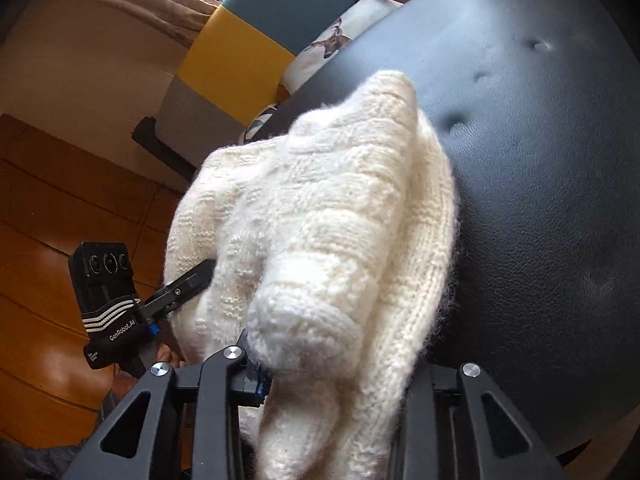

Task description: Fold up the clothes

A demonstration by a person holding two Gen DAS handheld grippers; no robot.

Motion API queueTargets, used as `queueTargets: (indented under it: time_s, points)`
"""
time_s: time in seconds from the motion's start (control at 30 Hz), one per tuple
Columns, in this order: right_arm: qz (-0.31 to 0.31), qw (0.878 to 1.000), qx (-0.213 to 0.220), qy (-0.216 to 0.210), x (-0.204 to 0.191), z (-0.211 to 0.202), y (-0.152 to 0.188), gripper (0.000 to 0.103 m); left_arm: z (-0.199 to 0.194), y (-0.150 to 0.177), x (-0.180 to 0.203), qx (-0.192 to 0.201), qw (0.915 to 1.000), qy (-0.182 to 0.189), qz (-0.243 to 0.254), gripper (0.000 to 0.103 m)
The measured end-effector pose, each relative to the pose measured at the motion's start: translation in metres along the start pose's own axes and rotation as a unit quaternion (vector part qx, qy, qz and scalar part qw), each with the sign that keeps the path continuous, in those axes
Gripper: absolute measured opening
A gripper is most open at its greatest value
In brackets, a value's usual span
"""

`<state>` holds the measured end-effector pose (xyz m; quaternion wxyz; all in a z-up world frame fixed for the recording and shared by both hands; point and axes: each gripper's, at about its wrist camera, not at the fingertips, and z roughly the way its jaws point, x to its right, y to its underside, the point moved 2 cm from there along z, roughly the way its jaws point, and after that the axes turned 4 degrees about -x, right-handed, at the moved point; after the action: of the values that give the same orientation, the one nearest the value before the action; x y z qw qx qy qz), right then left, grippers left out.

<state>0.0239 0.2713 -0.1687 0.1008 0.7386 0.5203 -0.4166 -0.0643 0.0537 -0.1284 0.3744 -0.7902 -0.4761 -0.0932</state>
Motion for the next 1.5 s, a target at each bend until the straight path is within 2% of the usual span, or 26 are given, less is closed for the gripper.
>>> queueTargets:
  time_s: [0.07, 0.2, 0.37, 0.43, 0.5, 0.57, 0.6, 0.7, 0.73, 0.77, 0.87, 0.93, 1.0, 1.07, 1.13, 1.2, 1.23, 1.3, 1.33, 1.37, 1.43, 1.47, 1.5]
  points:
    - [-0.004, 1.0, 0.013, -0.007, 0.0, -0.011, -0.006, 0.033, -0.003, -0.008, 0.01, 0.009, 0.9997, 0.023, 0.007, 0.046]
    - [-0.011, 0.999, 0.044, -0.011, 0.002, -0.039, -0.009, 0.033, 0.011, -0.036, 0.049, 0.008, 0.9973, 0.049, 0.053, 0.046]
    - [0.008, 0.992, 0.127, 0.0, 0.024, -0.113, -0.021, 0.033, 0.045, -0.086, 0.119, 0.003, 0.9886, 0.093, 0.118, 0.046]
    - [0.009, 0.986, 0.163, 0.015, 0.033, -0.147, -0.027, 0.033, 0.06, -0.107, 0.15, -0.001, 0.9832, 0.112, 0.144, 0.046]
    - [0.014, 0.981, 0.188, 0.045, 0.045, -0.173, -0.037, 0.033, 0.09, -0.127, 0.166, -0.017, 0.9819, 0.115, 0.15, 0.047]
    - [0.036, 0.976, 0.2, 0.074, 0.075, -0.189, -0.046, 0.033, 0.121, -0.147, 0.182, -0.034, 0.9805, 0.115, 0.156, 0.049]
    - [0.048, 0.973, 0.206, 0.089, 0.09, -0.197, -0.05, 0.033, 0.145, -0.15, 0.183, -0.053, 0.9814, 0.095, 0.158, 0.05]
    - [0.108, 0.968, 0.169, 0.151, 0.152, -0.195, -0.059, 0.032, 0.219, -0.152, 0.181, -0.123, 0.9794, 0.027, 0.158, 0.051]
    - [0.123, 0.966, 0.148, 0.173, 0.17, -0.185, -0.056, 0.031, 0.238, -0.148, 0.177, -0.142, 0.9762, -0.007, 0.164, 0.056]
    - [0.126, 0.967, 0.155, 0.157, 0.179, -0.181, -0.048, 0.033, 0.246, -0.146, 0.174, -0.136, 0.9761, -0.019, 0.168, 0.062]
    - [0.142, 0.966, 0.183, 0.114, 0.187, -0.19, -0.037, 0.034, 0.24, -0.154, 0.169, -0.127, 0.981, 0.002, 0.147, 0.065]
    - [0.148, 0.966, 0.188, 0.098, 0.19, -0.197, -0.033, 0.038, 0.23, -0.157, 0.173, -0.115, 0.9799, -0.011, 0.163, 0.065]
    - [0.147, 0.964, 0.199, 0.1, 0.187, -0.213, -0.029, 0.038, 0.215, -0.156, 0.179, -0.084, 0.9786, -0.033, 0.185, 0.065]
    - [0.107, 0.959, 0.219, 0.148, 0.171, -0.234, -0.03, 0.039, 0.197, -0.152, 0.184, -0.044, 0.9758, -0.057, 0.207, 0.065]
    - [0.029, 0.945, 0.24, 0.219, 0.15, -0.256, -0.014, 0.04, 0.182, -0.146, 0.191, -0.013, 0.9739, -0.062, 0.218, 0.065]
    - [-0.054, 0.929, 0.245, 0.27, 0.117, -0.253, -0.027, 0.04, 0.171, -0.139, 0.2, 0.013, 0.9713, -0.061, 0.229, 0.066]
    - [-0.088, 0.923, 0.243, 0.283, 0.1, -0.243, -0.036, 0.04, 0.166, -0.136, 0.205, 0.023, 0.9699, -0.06, 0.235, 0.066]
    - [-0.139, 0.923, 0.219, 0.283, 0.081, -0.223, -0.046, 0.037, 0.17, -0.131, 0.215, 0.014, 0.9677, -0.055, 0.246, 0.068]
    - [-0.149, 0.923, 0.192, 0.297, 0.078, -0.204, -0.059, 0.036, 0.176, -0.127, 0.218, 0.006, 0.9674, -0.057, 0.247, 0.068]
    - [-0.159, 0.922, 0.164, 0.312, 0.076, -0.184, -0.073, 0.031, 0.185, -0.124, 0.219, -0.007, 0.9686, -0.057, 0.242, 0.068]
    - [-0.13, 0.933, 0.097, 0.32, 0.108, -0.15, -0.077, 0.026, 0.21, -0.114, 0.211, -0.048, 0.9719, -0.073, 0.219, 0.068]
    - [-0.116, 0.935, 0.079, 0.327, 0.126, -0.136, -0.075, 0.024, 0.221, -0.107, 0.207, -0.065, 0.9727, -0.081, 0.207, 0.069]
    - [-0.112, 0.936, 0.113, 0.313, 0.132, -0.138, -0.069, 0.024, 0.226, -0.103, 0.205, -0.063, 0.974, -0.084, 0.2, 0.069]
